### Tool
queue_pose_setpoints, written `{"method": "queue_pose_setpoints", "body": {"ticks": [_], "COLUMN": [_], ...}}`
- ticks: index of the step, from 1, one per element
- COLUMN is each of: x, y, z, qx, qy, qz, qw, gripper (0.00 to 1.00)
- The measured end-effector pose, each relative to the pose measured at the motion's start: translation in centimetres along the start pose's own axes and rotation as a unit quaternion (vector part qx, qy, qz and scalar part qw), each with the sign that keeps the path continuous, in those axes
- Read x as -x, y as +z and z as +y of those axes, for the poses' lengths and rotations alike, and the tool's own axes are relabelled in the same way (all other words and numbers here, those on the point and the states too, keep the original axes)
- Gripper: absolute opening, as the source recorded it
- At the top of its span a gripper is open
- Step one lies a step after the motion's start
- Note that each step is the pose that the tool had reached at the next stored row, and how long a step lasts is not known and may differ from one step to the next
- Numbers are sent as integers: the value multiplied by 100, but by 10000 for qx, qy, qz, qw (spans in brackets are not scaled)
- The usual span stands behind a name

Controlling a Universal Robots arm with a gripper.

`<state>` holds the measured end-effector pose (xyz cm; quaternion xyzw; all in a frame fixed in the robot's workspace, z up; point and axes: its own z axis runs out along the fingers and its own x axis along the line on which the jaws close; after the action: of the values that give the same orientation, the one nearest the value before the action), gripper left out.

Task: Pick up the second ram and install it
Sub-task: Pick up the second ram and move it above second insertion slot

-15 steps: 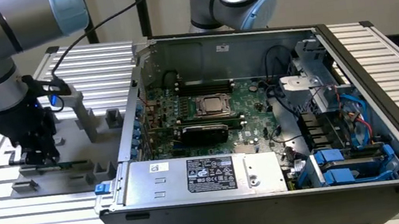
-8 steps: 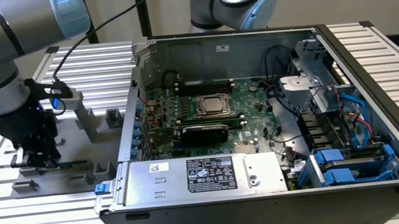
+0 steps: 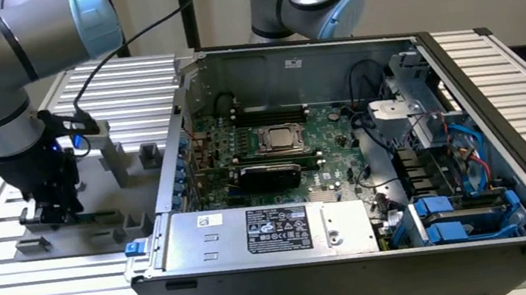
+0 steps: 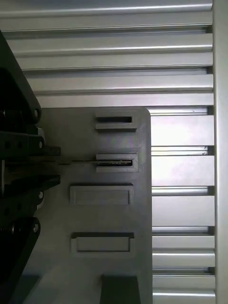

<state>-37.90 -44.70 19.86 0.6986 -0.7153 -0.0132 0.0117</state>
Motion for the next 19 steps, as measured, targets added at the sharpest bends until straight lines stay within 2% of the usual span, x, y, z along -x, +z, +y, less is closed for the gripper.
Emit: {"method": "queue_pose_setpoints", "body": {"ticks": [19], "x": [18], "y": [61], "z": [-21], "qx": [1], "qy": [-2], "qz": [0], "qw": [10000], "gripper": [31]}}
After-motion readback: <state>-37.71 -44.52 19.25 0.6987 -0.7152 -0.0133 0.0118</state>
